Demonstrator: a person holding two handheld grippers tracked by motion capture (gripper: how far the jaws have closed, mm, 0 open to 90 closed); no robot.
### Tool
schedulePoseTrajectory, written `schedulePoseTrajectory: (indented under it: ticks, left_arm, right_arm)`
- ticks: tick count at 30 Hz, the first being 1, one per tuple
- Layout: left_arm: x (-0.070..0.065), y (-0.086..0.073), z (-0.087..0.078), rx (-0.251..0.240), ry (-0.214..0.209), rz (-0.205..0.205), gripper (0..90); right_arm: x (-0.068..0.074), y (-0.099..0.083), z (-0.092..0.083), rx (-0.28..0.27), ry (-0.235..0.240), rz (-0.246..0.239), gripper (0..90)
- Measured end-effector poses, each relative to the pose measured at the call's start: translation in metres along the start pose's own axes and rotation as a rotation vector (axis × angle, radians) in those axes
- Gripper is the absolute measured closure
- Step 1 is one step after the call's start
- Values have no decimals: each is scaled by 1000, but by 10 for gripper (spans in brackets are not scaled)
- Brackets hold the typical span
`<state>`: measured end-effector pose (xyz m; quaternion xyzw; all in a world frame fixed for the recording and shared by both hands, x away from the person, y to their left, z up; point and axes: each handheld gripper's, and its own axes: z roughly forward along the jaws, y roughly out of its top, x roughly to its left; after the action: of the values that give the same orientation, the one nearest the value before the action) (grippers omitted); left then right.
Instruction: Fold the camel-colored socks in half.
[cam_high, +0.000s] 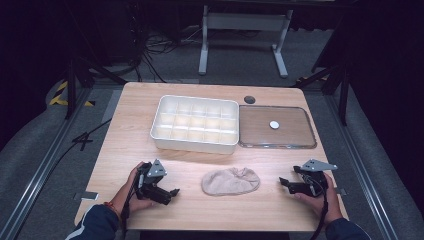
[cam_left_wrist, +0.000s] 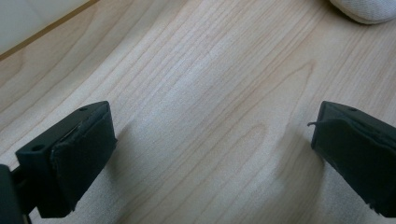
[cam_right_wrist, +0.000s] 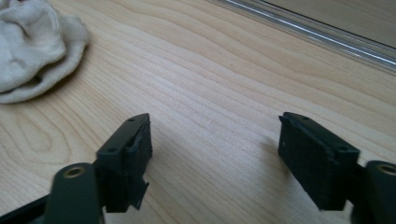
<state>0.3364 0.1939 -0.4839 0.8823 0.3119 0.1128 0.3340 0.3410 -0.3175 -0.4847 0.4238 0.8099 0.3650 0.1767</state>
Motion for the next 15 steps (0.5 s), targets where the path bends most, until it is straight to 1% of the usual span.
schedulePoseTrajectory:
  ticks: [1, 2, 3, 4, 7, 8, 10, 13, 14, 15]
  left_arm:
    - [0, 0, 0, 0, -3, -3, 0]
    - [0, 0, 0, 0, -3, -3, 0]
    - [0, 1, 1, 0, -4, 6, 0]
    - [0, 1, 1, 0, -4, 6, 0]
    - [0, 1, 1, -2, -5, 1, 0]
    - [0, 1, 1, -2, -5, 1, 0]
    - [1, 1, 1, -3, -8, 3, 0]
    - [0, 1, 1, -2, -3, -1, 0]
    - [0, 1, 1, -2, -1, -3, 0]
    - [0, 1, 2, -1, 2, -5, 0]
  right_arm:
    - [0, 0, 0, -3, 9, 3, 308]
    - [0, 0, 0, -3, 9, 3, 308]
    - [1, 2, -1, -14, 18, 2, 363]
    - [1, 2, -1, -14, 18, 2, 363]
    - [6, 8, -4, -53, 35, -11, 436]
    - [10, 11, -5, -71, 42, -21, 459]
    - [16, 17, -7, -84, 58, -51, 509]
    - [27, 25, -7, -107, 102, -82, 589]
    - [30, 28, -7, -111, 112, -93, 603]
    - [33, 30, -7, -116, 124, -97, 626]
